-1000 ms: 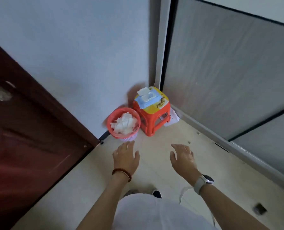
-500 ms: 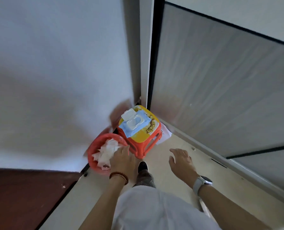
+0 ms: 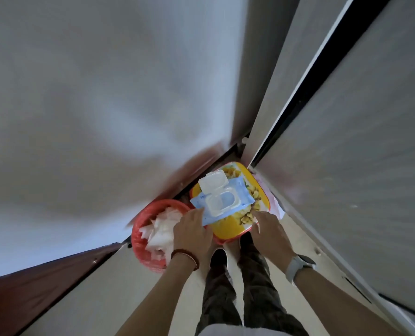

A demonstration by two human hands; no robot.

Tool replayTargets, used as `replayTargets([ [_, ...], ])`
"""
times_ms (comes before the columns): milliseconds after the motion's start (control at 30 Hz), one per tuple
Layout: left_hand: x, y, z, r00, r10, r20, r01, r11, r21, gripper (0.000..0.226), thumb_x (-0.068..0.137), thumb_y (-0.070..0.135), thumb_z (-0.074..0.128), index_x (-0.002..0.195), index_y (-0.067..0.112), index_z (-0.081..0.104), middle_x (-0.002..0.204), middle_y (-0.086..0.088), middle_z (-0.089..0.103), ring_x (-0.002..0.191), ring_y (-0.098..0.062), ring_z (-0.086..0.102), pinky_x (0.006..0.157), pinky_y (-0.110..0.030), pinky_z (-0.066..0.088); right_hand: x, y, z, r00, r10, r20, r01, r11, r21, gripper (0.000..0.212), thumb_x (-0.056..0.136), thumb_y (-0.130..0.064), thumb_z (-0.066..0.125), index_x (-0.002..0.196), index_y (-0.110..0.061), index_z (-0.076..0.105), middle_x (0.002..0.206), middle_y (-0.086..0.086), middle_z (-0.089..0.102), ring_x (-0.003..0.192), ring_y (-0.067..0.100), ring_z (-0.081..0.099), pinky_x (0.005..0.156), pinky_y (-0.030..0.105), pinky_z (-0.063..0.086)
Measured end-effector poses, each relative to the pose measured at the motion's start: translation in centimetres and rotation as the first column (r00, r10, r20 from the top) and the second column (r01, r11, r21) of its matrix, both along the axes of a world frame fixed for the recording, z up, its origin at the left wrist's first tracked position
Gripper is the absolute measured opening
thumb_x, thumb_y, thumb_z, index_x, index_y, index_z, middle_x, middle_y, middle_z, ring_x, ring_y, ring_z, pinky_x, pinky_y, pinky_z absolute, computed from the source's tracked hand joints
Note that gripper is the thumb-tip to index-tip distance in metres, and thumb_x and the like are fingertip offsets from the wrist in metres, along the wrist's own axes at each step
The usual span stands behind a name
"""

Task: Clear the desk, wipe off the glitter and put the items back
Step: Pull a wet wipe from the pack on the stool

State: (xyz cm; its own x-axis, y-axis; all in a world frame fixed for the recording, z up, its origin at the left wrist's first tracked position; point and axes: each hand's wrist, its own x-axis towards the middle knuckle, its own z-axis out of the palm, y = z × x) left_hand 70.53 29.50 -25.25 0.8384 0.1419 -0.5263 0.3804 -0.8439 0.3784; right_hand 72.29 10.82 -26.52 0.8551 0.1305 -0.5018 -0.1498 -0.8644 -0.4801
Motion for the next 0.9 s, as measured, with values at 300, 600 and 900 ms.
replayTargets([
  [300, 5.5, -3.8, -15.4, 0.967, 0.232, -0.11, -0.218, 0.968, 0.125, 0.051, 0.083, 0.055, 0.049, 0.12, 0.02, 0.052, 0.124, -0.002, 0.051, 0.118, -0.023, 0.042, 0.097, -0.037, 0.03, 6.6, 0.5, -14.9, 0.957, 0.28, 0.081, -0.285, 0.957, 0.061, 0.033, 0.087, -0.003, 0.047, 0.119, -0.005, 0.055, 0.106, 0.015, 0.061, 0.101, 0.034, 0.056, 0.085, 0.043, 0.048],
  [600, 4.4, -1.8, -18.6, 0.909, 0.416, -0.033, -0.413, 0.908, 0.062, 0.029, 0.086, 0.028, 0.054, 0.102, 0.005, 0.058, 0.12, -0.009, 0.048, 0.115, -0.028, 0.04, 0.096, -0.039, 0.03, 7.7, 3.0, -20.2, 0.711, 0.617, 0.337, -0.609, 0.78, -0.145, 0.021, 0.078, -0.013, 0.045, 0.079, -0.014, 0.067, 0.071, 0.006, 0.06, 0.069, 0.03, 0.06, 0.054, 0.032, 0.045],
  [900, 3.8, -2.1, -19.4, 0.928, 0.368, 0.068, -0.373, 0.922, 0.103, 0.027, 0.085, 0.025, 0.059, 0.1, 0.003, 0.063, 0.115, -0.011, 0.052, 0.11, -0.031, 0.043, 0.092, -0.041, 0.031, 8.4, 4.6, -22.0, 0.514, 0.746, 0.424, -0.657, 0.66, -0.364, 0.027, 0.076, -0.006, 0.036, 0.06, -0.014, 0.056, 0.059, 0.004, 0.052, 0.053, 0.023, 0.05, 0.047, 0.028, 0.033],
])
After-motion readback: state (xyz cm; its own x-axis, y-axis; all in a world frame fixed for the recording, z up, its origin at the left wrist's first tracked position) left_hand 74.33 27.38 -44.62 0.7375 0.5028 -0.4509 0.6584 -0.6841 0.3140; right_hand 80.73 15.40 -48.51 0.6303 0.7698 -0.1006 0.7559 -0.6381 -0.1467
